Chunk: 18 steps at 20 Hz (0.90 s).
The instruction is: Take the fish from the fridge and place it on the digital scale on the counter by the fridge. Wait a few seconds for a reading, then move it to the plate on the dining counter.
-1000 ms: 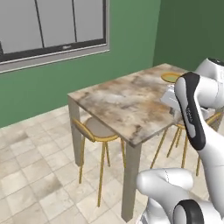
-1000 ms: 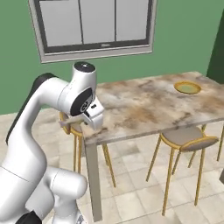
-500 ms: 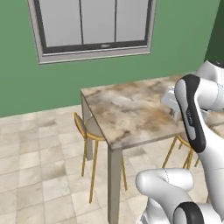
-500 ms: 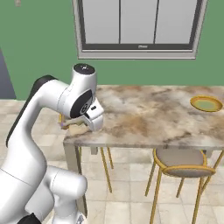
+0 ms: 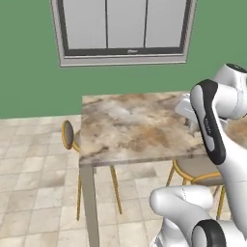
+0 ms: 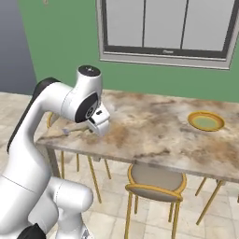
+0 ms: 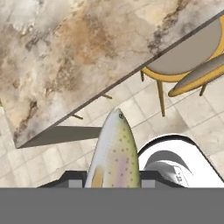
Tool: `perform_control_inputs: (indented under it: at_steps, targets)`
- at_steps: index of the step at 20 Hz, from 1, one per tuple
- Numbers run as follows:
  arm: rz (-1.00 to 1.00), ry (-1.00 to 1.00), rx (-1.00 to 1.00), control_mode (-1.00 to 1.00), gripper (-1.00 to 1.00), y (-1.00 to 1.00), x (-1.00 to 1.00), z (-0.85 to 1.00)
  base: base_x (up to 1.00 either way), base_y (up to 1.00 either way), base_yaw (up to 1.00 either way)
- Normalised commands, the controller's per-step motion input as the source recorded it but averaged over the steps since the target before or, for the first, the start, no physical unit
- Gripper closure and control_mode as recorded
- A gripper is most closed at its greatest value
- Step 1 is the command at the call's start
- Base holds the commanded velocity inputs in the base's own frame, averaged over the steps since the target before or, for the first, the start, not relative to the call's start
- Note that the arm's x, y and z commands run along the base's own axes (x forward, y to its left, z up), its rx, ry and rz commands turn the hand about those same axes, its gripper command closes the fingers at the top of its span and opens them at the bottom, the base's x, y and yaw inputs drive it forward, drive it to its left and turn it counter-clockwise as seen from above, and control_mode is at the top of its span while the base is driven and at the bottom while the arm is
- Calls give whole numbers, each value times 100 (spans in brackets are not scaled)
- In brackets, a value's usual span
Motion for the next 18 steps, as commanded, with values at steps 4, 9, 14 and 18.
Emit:
perform_control_inputs:
  at_steps: [4, 9, 14, 18]
  targets:
    - [0, 0, 0, 100, 100, 0, 0, 0, -24, -100, 23]
    - [0, 0, 0, 100, 100, 0, 0, 0, -3, -100, 22]
    - [0, 0, 0, 100, 100, 0, 0, 0, 11, -100, 25]
    - [0, 0, 0, 100, 100, 0, 0, 0, 81, -92, 27]
